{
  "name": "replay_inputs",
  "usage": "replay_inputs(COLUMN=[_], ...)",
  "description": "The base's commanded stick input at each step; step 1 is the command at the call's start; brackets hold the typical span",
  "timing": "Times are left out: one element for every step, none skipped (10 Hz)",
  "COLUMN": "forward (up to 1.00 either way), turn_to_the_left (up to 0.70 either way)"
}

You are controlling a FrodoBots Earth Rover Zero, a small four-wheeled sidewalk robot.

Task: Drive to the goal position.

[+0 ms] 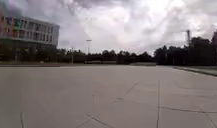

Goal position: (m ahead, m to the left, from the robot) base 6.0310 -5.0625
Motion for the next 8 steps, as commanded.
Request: replay_inputs(forward=[1.00,1.00,1.00,1.00,1.00,1.00,1.00,1.00], turn_to_the_left=[-0.40,-0.40,-0.40,-0.40,-0.21,0.00,0.00,0.00])
